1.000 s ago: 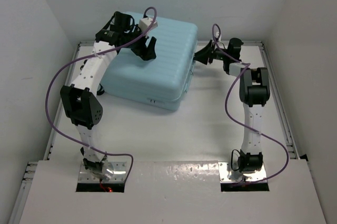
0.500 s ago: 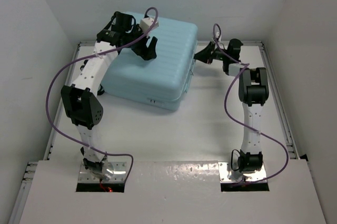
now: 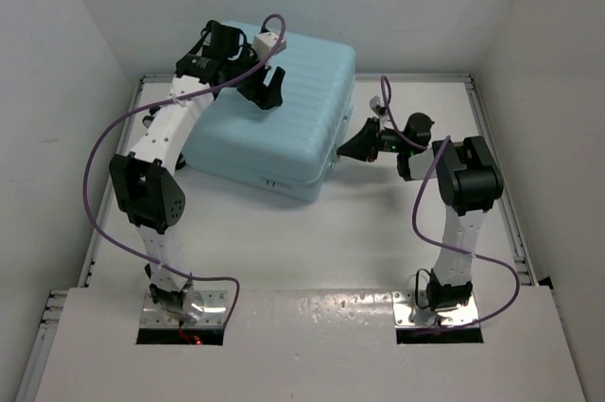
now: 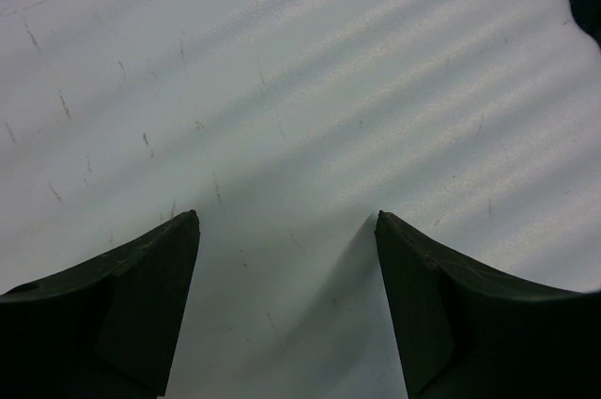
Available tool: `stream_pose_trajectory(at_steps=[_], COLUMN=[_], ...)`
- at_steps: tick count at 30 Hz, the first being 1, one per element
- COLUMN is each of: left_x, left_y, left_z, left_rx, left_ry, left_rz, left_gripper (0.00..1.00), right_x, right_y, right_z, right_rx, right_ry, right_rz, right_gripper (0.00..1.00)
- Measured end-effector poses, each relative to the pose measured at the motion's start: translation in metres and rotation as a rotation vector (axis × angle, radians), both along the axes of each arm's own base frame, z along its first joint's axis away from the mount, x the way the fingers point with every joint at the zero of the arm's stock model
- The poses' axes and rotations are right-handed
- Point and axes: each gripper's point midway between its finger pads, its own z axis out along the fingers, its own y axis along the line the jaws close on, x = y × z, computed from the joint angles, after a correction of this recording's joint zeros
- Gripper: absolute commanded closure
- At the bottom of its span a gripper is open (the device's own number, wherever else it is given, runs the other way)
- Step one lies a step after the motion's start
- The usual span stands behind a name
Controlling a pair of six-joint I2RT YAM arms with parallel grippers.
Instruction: Pack the luggage
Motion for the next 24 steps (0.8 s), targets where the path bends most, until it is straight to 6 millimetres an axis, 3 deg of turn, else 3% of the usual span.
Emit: stream_pose_trajectory(at_steps=[2, 5, 6, 8, 11, 14, 17, 18, 19, 21, 24], left_x=[-0.002, -0.004, -0.005, -0.006, -0.005, -0.002, -0.008, -0.011, -0.015, -0.028, -0.051], left_y=[0.000, -0.001, -0.001, 0.001, 0.008, 0.025, 0.042, 0.050, 0.057, 0.074, 0.101], left_z=[0.000, 0.000, 0.001, 0.003, 0.007, 0.011, 0.023, 0.031, 0.040, 0.057, 0.081], left_rx=[0.001, -0.002, -0.005, -0.021, -0.033, -0.001, 0.000, -0.007, -0.016, -0.041, -0.090], left_ry=[0.001, 0.000, 0.001, 0.006, 0.023, 0.014, 0.014, 0.002, -0.010, -0.036, -0.072], left_rz=[0.001, 0.005, 0.007, 0.024, 0.105, 0.207, 0.297, 0.331, 0.361, 0.421, 0.493], left_gripper=[0.14, 0.05, 0.00, 0.00, 0.00, 0.00, 0.00, 0.00, 0.00, 0.00, 0.00], right_x=[-0.020, -0.044, -0.047, -0.047, -0.039, -0.036, 0.001, 0.021, 0.026, 0.001, -0.055], right_y=[0.002, 0.003, 0.002, -0.005, -0.031, -0.058, -0.073, -0.071, -0.065, -0.054, -0.048], right_z=[0.004, 0.012, 0.017, 0.026, 0.051, 0.089, 0.142, 0.166, 0.185, 0.198, 0.189], right_rx=[0.003, 0.000, -0.001, -0.004, -0.008, -0.015, -0.072, -0.119, -0.160, -0.205, -0.275], right_ry=[0.047, 0.057, 0.044, 0.010, -0.063, -0.108, -0.148, -0.179, -0.174, -0.124, 0.001], right_rz=[0.045, 0.139, 0.153, 0.156, 0.097, 0.002, -0.170, -0.224, -0.258, -0.277, -0.328], right_gripper=[0.61, 0.43, 0.41, 0.36, 0.30, 0.26, 0.24, 0.21, 0.19, 0.13, 0.08])
